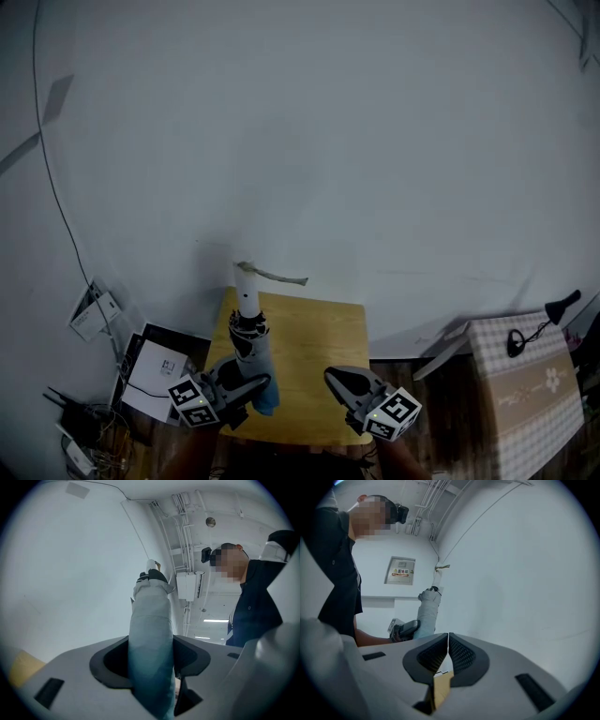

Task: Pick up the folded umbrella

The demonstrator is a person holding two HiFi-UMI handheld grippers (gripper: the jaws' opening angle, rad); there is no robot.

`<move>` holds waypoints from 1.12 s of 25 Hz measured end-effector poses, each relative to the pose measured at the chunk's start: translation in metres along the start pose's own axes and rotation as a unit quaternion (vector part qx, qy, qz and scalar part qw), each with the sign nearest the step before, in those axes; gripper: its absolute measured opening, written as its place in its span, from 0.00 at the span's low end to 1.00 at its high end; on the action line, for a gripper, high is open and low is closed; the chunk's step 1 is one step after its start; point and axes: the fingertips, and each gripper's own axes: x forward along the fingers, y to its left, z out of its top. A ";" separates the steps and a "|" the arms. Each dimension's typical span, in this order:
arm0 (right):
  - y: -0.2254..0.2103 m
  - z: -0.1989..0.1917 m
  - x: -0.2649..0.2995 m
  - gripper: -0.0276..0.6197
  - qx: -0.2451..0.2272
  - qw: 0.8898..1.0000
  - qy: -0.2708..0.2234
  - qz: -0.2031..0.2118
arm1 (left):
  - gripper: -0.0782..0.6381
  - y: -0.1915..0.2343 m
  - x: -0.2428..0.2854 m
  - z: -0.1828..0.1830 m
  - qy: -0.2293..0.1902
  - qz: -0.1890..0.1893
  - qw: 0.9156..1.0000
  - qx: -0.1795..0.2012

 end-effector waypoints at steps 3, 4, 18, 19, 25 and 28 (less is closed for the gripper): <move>0.017 -0.002 -0.027 0.07 -0.015 1.000 -0.012 0.006 | 0.48 -0.036 -0.007 -0.007 -0.002 -0.008 1.000 0.014; 0.020 -0.001 -0.035 0.07 -0.017 1.000 -0.015 0.008 | 0.48 -0.046 -0.006 -0.009 -0.002 -0.011 1.000 0.016; 0.053 -0.037 -0.176 0.07 0.030 0.999 -0.031 -0.014 | 0.48 -0.174 0.004 -0.072 0.023 -0.012 1.000 -0.012; 0.059 -0.041 -0.182 0.07 0.034 0.999 -0.033 -0.013 | 0.48 -0.182 0.001 -0.076 0.027 -0.010 1.000 -0.012; 0.089 -0.062 -0.206 0.07 0.048 0.998 -0.040 -0.005 | 0.48 -0.219 -0.020 -0.096 0.031 -0.007 0.999 -0.037; 0.098 -0.067 -0.212 0.07 0.054 0.998 -0.038 -0.011 | 0.48 -0.226 -0.027 -0.099 0.034 -0.010 0.998 -0.046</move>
